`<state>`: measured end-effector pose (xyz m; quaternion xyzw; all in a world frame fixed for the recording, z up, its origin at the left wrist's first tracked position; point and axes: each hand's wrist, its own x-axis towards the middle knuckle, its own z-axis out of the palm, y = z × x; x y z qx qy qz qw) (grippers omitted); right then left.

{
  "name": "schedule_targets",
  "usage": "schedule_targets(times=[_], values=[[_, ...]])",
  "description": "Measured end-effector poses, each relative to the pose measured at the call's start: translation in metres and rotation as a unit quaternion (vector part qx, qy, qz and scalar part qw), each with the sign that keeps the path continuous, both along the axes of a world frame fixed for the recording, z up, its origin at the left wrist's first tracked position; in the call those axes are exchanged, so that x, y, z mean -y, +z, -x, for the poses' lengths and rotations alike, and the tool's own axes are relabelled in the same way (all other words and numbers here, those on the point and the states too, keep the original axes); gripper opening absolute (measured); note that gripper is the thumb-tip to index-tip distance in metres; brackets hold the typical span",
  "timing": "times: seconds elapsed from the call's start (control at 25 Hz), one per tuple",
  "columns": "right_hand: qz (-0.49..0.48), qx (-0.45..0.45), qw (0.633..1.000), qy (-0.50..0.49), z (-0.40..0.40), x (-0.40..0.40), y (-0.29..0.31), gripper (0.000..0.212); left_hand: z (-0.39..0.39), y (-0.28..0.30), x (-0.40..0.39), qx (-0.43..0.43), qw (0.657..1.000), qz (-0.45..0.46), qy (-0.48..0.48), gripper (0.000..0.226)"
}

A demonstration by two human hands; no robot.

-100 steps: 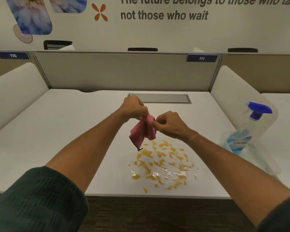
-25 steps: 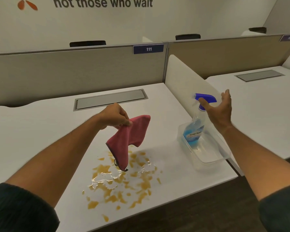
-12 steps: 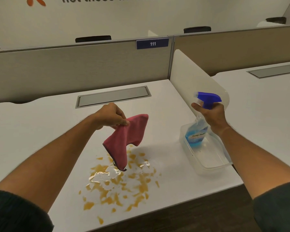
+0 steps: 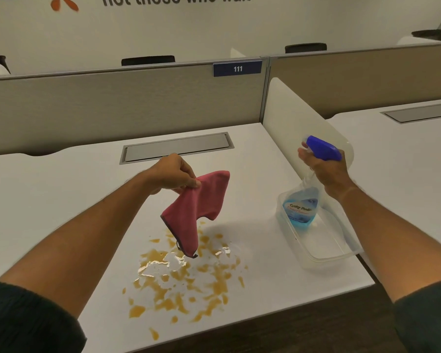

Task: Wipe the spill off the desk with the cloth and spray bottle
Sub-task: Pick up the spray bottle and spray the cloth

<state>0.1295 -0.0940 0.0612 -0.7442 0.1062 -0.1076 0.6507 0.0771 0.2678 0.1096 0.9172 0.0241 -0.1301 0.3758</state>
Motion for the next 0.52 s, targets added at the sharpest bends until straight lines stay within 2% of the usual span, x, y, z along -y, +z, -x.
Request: schedule_targets(times=[0.28,0.4,0.52], values=[[0.005,0.105,0.992,0.075,0.007,-0.016,0.069,0.041,0.005,0.011,-0.003,0.014,1.0,0.009,0.001,0.003],[-0.015,0.113,0.985,0.132,0.014,-0.036,0.085,0.04,0.007,0.021,-0.009,0.019,0.999,0.025,0.011,0.004],[-0.013,0.096,0.98,0.173,0.025,-0.068,0.087,0.025,0.009,0.037,-0.022,0.026,0.998,0.052,0.02,0.006]])
